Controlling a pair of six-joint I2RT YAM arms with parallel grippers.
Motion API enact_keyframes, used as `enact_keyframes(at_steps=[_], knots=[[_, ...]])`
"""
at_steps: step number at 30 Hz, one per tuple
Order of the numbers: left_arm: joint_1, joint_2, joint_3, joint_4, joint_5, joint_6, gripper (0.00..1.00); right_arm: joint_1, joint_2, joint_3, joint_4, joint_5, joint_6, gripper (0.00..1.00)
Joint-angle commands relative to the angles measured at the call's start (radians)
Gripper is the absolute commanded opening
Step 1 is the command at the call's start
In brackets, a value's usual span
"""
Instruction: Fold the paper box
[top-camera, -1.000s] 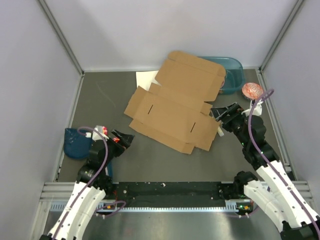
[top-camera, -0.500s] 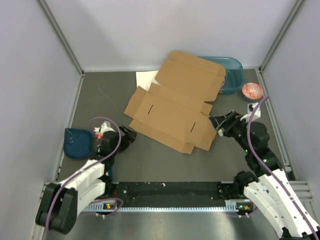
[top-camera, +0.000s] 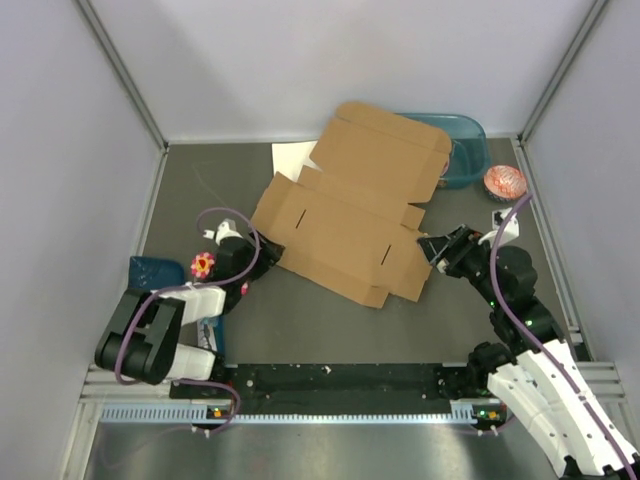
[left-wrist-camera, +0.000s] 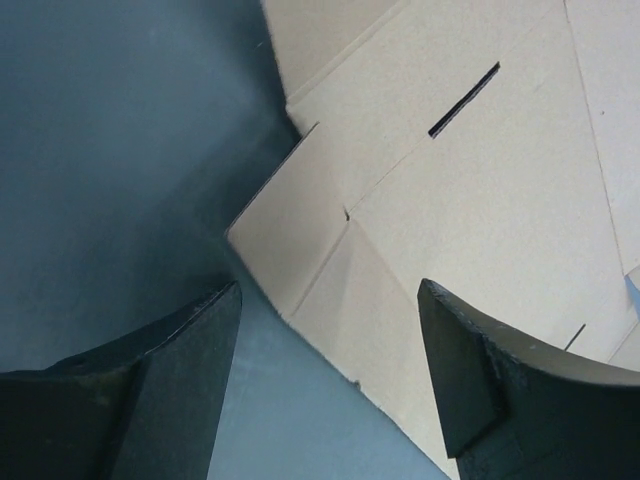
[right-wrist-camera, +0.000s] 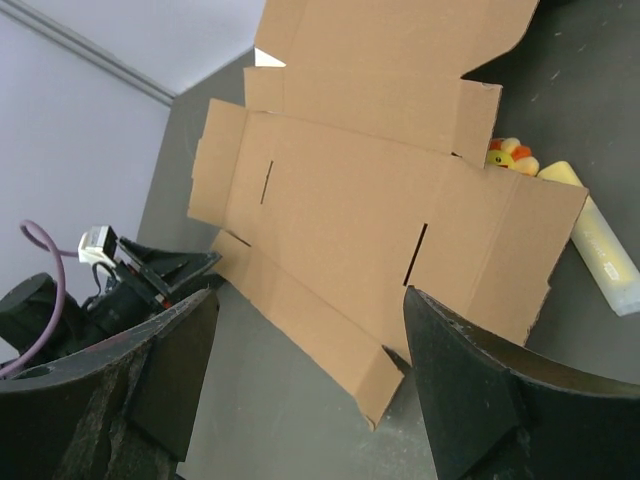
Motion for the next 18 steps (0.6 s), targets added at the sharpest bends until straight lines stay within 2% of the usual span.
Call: enact_keyframes(at_steps=[1, 3, 7, 10, 11, 13, 14, 17, 18], knots=[[-0.001, 0.088, 0.038, 0.121, 0.037, 0.038, 0.73, 0.01, 0.01, 0.023, 0.02, 0.018, -0.037, 0.75], [-0.001, 0.128, 0.048, 0.133, 0.037, 0.047, 0.71, 0.01, 0.015, 0.026, 0.02, 0.024, -0.041, 0.76], [0.002, 0.177, 0.054, 0.181, 0.05, 0.058, 0.49, 0.01, 0.033, 0.031, 0.02, 0.025, -0.05, 0.76], [0.003, 0.186, 0.058, 0.196, 0.069, 0.069, 0.42, 0.01, 0.044, 0.034, 0.02, 0.027, -0.052, 0.75], [0.003, 0.185, 0.06, 0.204, 0.075, 0.077, 0.34, 0.008, 0.049, 0.034, 0.021, 0.028, -0.052, 0.75], [0.003, 0.174, 0.068, 0.198, 0.084, 0.118, 0.25, 0.01, 0.055, 0.038, 0.021, 0.03, -0.052, 0.75], [0.003, 0.162, 0.069, 0.178, 0.084, 0.127, 0.17, 0.01, 0.055, 0.041, 0.021, 0.03, -0.052, 0.75], [0.005, 0.07, 0.074, 0.105, 0.107, 0.158, 0.02, 0.011, 0.05, 0.058, 0.015, 0.022, -0.053, 0.75], [0.005, 0.004, 0.075, 0.088, 0.118, 0.164, 0.0, 0.008, 0.046, 0.067, 0.004, 0.019, -0.052, 0.75]])
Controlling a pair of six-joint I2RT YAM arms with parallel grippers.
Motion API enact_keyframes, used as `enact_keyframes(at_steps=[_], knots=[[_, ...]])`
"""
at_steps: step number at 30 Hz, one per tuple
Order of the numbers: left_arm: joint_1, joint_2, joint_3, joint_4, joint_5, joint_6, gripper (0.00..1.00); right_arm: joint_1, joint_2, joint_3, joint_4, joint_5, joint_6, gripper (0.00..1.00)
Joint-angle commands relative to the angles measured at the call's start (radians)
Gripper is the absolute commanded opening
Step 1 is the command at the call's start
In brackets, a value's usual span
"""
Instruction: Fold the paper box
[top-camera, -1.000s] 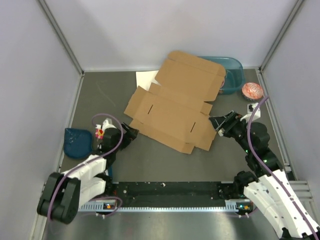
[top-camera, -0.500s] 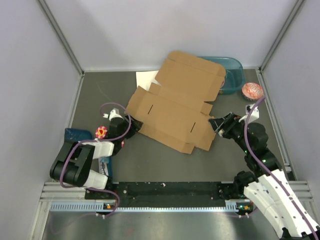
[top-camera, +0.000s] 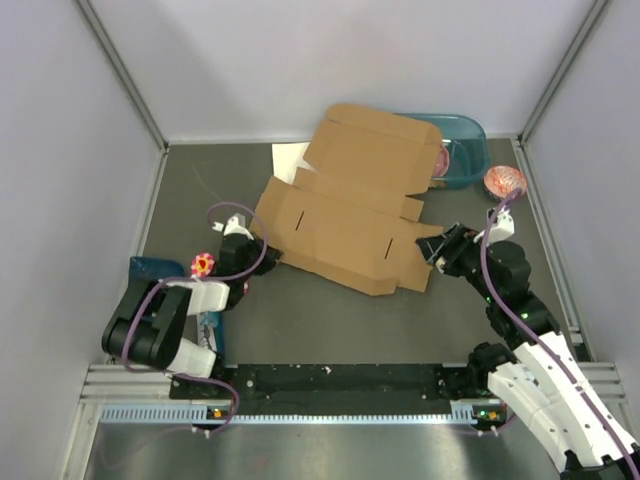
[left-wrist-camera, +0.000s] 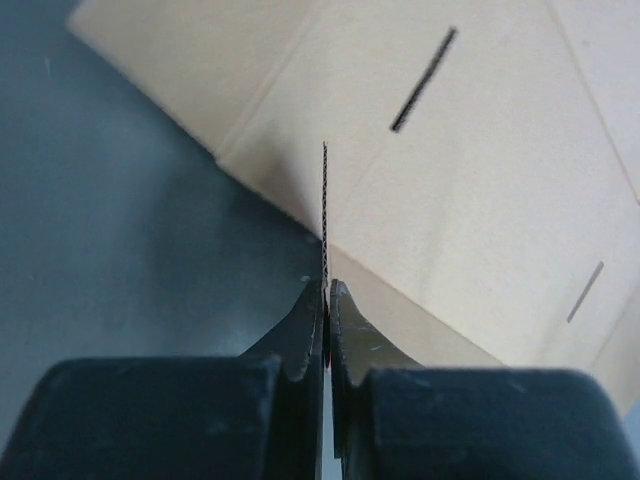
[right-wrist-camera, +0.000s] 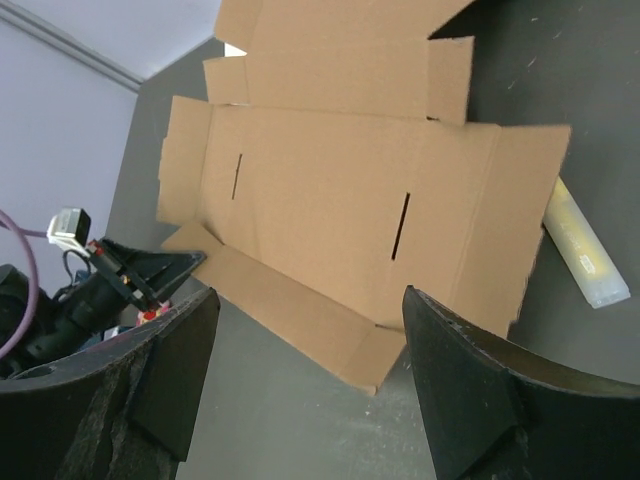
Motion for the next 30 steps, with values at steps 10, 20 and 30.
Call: enact_keyframes(at_steps=[10, 20, 30], knots=[[0.003, -0.394, 0.344, -0.395, 0.373, 0.228, 0.0, 0.01, 0.058, 0.398, -0.154, -0.177, -0.072, 0.72], [0.006, -0.216, 0.732, -0.844, 0.723, 0.556, 0.0, 0.013, 0.071, 0.518, -0.237, -0.352, -0.087, 0.72], [0.078, -0.154, 0.749, -0.858, 0.366, 0.484, 0.69, 0.013, -0.007, 0.435, -0.277, -0.338, -0.09, 0.72]])
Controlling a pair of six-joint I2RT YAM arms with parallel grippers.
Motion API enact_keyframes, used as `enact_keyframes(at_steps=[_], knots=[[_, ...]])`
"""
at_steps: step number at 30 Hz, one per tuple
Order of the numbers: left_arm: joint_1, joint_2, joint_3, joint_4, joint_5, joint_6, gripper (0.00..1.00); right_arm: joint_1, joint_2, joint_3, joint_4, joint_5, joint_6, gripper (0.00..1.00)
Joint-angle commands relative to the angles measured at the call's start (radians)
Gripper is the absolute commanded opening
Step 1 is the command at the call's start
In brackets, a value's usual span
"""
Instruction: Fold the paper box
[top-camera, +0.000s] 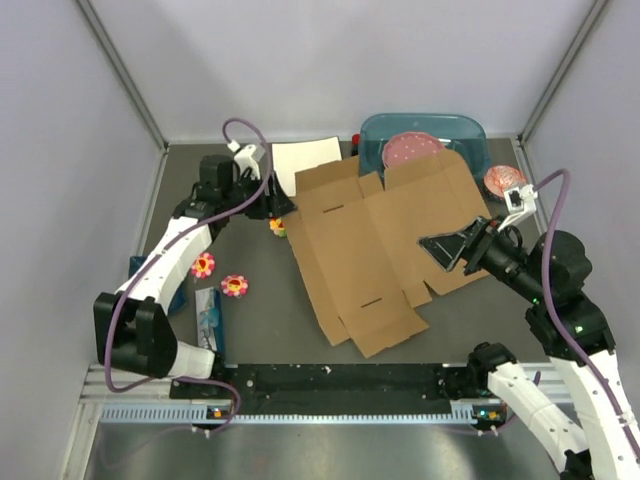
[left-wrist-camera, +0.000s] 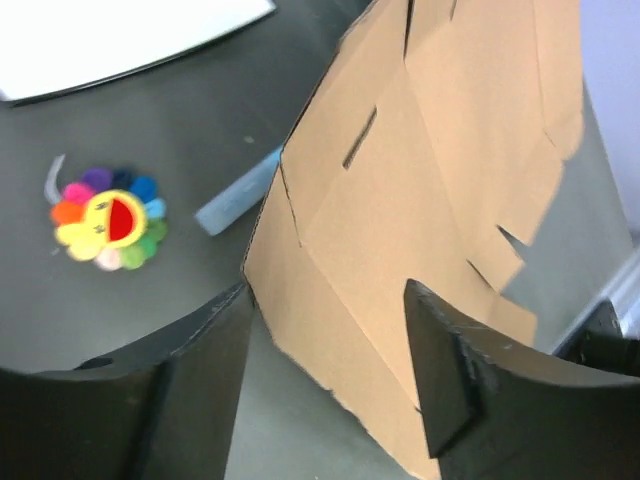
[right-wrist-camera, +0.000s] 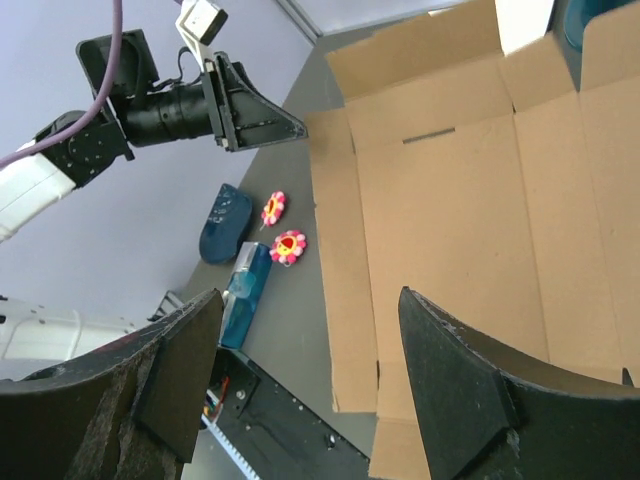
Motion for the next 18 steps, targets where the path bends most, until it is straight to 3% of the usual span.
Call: enact_keyframes(at_steps=[1, 2, 6, 10, 13, 16, 18], knots=[[0.022, -0.08, -0.053, 0.086, -0.156, -0.076, 0.72, 0.012, -0.033, -0.008, -0.001, 0.001, -0.015, 0.72], [0.021, -0.111, -0.072, 0.103, -0.203, -0.117, 0.92, 0.012, -0.034, -0.014, -0.002, 0.004, -0.02, 0.72], [0.019, -0.208, -0.217, 0.22, -0.276, -0.277, 0.95, 0.012, -0.039, -0.032, -0.002, 0.027, -0.026, 0.72], [-0.007, -0.388, -0.54, 0.377, -0.379, -0.478, 0.99, 0.012, -0.04, -0.047, 0.0, 0.055, -0.038, 0.72], [-0.096, -0.494, -0.683, 0.391, -0.493, -0.604, 0.99, 0.014, -0.037, -0.064, 0.006, 0.062, -0.041, 0.72], [-0.24, -0.513, -0.757, 0.38, -0.566, -0.714, 0.99, 0.014, -0.019, -0.083, 0.021, 0.058, -0.036, 0.72], [-0.272, -0.495, -0.8, 0.422, -0.595, -0.757, 0.99, 0.014, -0.008, -0.097, 0.037, 0.05, -0.029, 0.72]])
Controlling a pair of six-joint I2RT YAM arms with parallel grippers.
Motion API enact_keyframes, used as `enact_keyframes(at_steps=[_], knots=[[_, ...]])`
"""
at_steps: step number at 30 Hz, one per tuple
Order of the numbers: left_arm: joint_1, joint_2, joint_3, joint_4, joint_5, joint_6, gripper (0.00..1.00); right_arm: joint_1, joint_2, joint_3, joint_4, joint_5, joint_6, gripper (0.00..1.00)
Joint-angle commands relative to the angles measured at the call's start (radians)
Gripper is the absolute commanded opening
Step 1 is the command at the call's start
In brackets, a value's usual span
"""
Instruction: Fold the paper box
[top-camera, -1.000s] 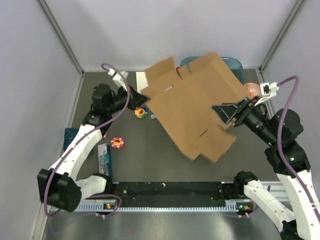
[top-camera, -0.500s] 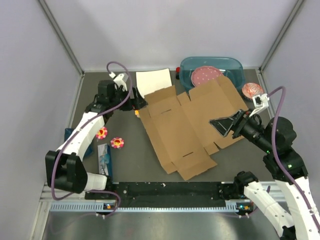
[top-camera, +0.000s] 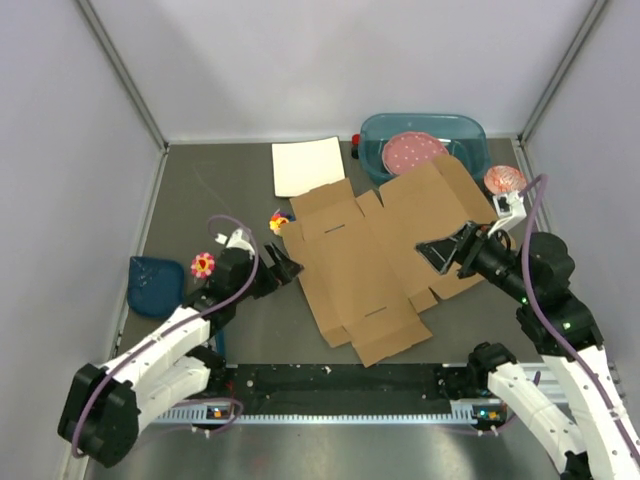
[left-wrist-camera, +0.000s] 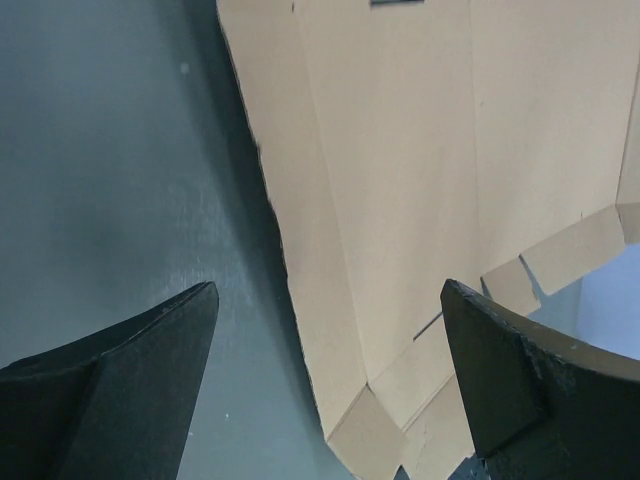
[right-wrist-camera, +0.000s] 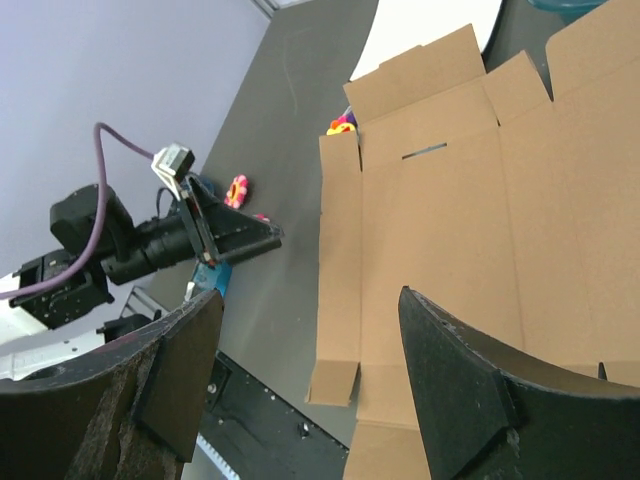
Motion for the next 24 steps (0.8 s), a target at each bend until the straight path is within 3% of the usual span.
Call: enact_keyframes(at_steps=[1, 4, 8, 13, 18, 21, 22, 24], knots=[[-0.082, 0.03, -0.066, 0.14, -0.127, -0.172, 0.99, 0.01, 0.021, -0.019, 0.061, 0.002, 0.001, 0.72], [-0.083, 0.13, -0.132, 0.338, -0.066, -0.152, 0.99, 0.009, 0.022, -0.038, 0.081, -0.006, 0.016, 0.72], [-0.086, 0.32, -0.136, 0.471, -0.02, -0.155, 0.96, 0.01, 0.025, -0.055, 0.087, -0.005, 0.021, 0.72], [-0.131, 0.527, -0.187, 0.784, 0.048, -0.212, 0.83, 0.01, 0.033, -0.059, 0.084, 0.005, 0.014, 0.71], [-0.169, 0.609, -0.158, 0.844, 0.074, -0.201, 0.69, 0.01, 0.044, -0.061, 0.082, 0.008, 0.008, 0.71], [-0.182, 0.615, -0.155, 0.82, 0.077, -0.174, 0.4, 0.009, 0.045, -0.063, 0.081, 0.015, 0.007, 0.71], [-0.18, 0.604, -0.156, 0.802, 0.071, -0.154, 0.19, 0.01, 0.045, -0.061, 0.079, 0.015, 0.005, 0.71], [-0.178, 0.53, -0.14, 0.704, 0.056, -0.118, 0.0, 0.01, 0.042, -0.056, 0.076, 0.021, 0.004, 0.71]])
